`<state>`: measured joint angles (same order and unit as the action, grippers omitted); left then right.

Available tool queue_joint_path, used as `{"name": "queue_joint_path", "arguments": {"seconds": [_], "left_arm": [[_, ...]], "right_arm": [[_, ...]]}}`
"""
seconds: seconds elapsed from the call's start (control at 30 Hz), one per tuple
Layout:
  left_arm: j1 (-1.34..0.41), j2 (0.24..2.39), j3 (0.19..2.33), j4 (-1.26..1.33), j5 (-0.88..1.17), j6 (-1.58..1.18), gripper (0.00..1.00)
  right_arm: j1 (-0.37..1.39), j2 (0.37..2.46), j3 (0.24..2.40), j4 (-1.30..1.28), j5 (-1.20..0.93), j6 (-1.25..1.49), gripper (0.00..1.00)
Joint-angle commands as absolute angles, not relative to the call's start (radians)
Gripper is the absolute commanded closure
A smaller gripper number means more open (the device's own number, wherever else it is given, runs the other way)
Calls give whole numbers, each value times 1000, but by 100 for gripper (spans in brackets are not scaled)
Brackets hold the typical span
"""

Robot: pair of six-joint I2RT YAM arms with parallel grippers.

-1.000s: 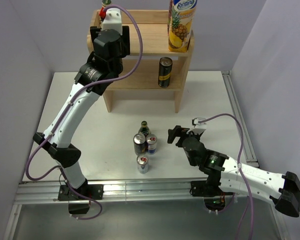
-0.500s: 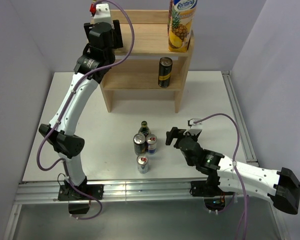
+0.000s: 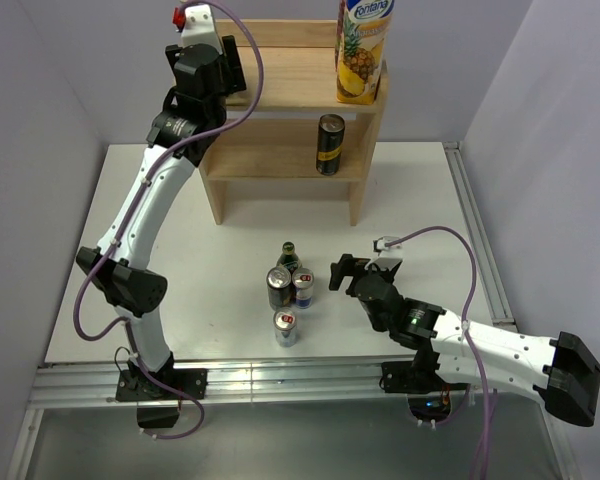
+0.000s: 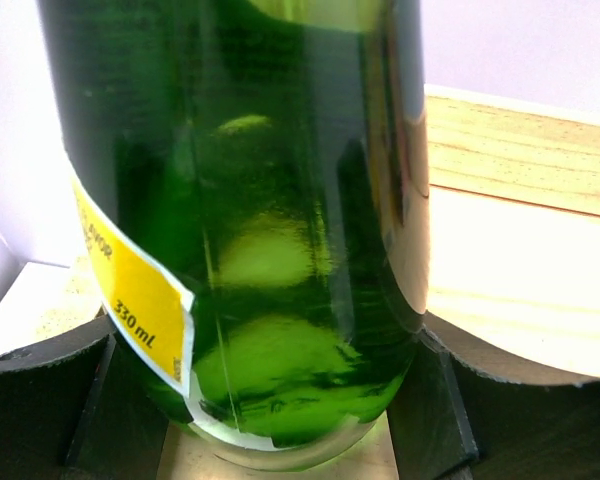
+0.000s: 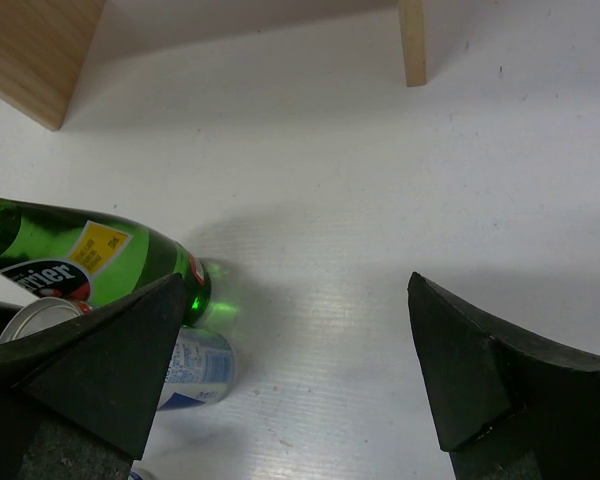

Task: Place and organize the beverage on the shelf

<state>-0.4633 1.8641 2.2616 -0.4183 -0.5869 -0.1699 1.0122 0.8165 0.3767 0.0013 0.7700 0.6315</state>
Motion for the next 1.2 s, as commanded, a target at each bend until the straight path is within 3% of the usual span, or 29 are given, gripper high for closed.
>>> {"name": "queue_joint_path", "arguments": {"seconds": [0.0,0.03,0.33,0.73,0.77,0.8,1.17], "left_arm": [[-445,1813,2232,-356,-589,-167,38],[-445,1810,2227,-356,-586,-164,33],[-446,1819,2209,-388,-563,-137,21],[-448,1812,2177,-391,-571,-129,13],[-448,1809,2172,-390,-574,-129,11],[-449,1799,2168,-388,-577,-129,1],[-479,1663,2003,-356,-624,-123,1]], "right_arm": [[1019,819,374,35,805,649,0],[1019,821,374,37,805,647,0],[1019,828,377,40,808,647,0],[1019,830,377,44,811,643,0],[1019,830,377,44,815,641,0],[1019,830,377,44,815,641,0],[1019,822,379,46,815,638,0]]}}
